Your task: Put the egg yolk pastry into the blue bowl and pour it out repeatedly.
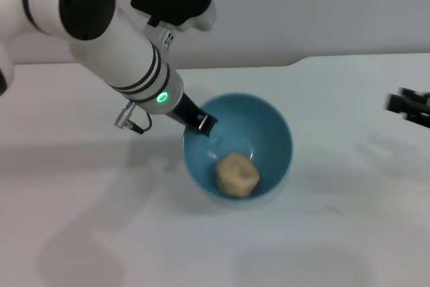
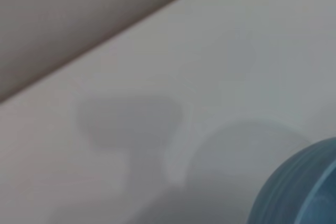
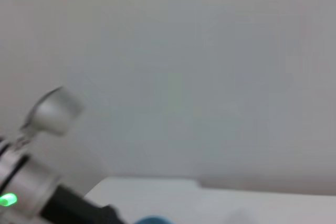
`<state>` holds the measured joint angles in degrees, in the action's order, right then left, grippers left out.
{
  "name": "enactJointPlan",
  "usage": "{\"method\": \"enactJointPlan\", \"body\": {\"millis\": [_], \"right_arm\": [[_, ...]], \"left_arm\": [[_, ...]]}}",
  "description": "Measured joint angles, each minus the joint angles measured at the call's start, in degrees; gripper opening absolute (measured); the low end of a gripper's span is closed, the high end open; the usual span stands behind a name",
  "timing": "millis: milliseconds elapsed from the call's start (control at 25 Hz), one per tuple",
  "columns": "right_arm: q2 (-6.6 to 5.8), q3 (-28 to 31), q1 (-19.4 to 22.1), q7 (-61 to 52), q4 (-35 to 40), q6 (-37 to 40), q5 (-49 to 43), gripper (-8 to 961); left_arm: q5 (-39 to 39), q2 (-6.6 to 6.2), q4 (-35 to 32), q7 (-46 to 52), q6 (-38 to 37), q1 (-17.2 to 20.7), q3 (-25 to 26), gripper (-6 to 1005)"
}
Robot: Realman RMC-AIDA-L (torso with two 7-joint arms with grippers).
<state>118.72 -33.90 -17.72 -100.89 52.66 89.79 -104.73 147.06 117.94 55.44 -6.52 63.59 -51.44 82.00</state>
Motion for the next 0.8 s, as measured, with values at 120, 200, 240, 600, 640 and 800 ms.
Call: {"method": "enactJointPlan", "body": {"millis": [120,200,240,600,640,800], "right_arm": [[-0.06,7.21,1.83,4.05,-4.58,-0.88,0.01,449],[-0.13,10.77,3.19,6.07,-6.73,-1.45,0.01,449],[-0.16,12.23,3.91,6.93,-7.55,-1.75,0.01,449],[-0.23,22.22,7.59,11.99,-14.35,-2.41,0.34,449],[-0.23,22.71,7.81,12.31,-14.66,-2.36,0.41,449],[-0.25,23.28,8.23,12.74,-15.31,-2.17,0.49,449]], "left_arm": [[0.76,0.01,2.46,-0.88,-2.93,2.17,-0.01,8],[1.62,0.05,4.74,-1.2,-4.91,4.07,-0.06,8],[2.05,0.09,6.43,-1.29,-6.3,5.47,-0.15,8],[2.96,0.1,16.9,-4.32,-20.54,17.48,-4.5,9],[3.39,0.1,17.59,-4.33,-22.92,18.65,-5.96,9],[7.03,0.29,19.05,-4.33,-32.46,22.71,-12.7,8]]}}
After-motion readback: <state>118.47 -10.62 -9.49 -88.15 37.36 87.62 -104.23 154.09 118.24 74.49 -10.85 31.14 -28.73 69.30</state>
